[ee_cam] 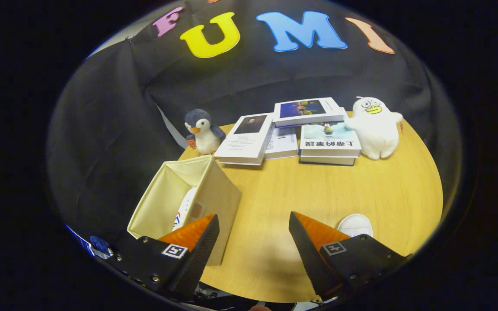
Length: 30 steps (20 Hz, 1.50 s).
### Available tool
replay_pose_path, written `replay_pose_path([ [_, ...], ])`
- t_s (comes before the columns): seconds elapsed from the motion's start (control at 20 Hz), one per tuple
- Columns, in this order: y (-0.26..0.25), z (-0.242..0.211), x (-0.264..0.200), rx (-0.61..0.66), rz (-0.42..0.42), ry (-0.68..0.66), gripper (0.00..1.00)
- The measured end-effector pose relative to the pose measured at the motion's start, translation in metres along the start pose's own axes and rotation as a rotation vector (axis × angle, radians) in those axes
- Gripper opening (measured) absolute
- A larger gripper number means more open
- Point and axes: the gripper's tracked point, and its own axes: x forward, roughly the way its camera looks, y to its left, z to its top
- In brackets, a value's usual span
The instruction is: Open the storage box then place both shoes into the box .Put the left shoe in first, then the right shoe, with the right side of both shoes facing outward in a uniform manner.
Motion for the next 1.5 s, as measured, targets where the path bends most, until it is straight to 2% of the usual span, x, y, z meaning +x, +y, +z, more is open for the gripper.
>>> replay_pose_path([
  [0.45,-0.112,-0.045,-0.031,0.095,-0.158,0.033,0.97],
  [1.05,-0.201,-0.131,-0.021,0.173,-0.329,0.204,0.97],
  [1.3,-0.204,-0.144,-0.007,0.249,-0.307,0.241,0.95],
  [1.35,-0.204,-0.146,-0.003,0.252,-0.296,0.249,0.91],
  [1.45,-0.197,-0.145,0.003,0.261,-0.265,0.251,0.88],
  [1.5,-0.191,-0.144,0.005,0.270,-0.239,0.251,0.83],
])
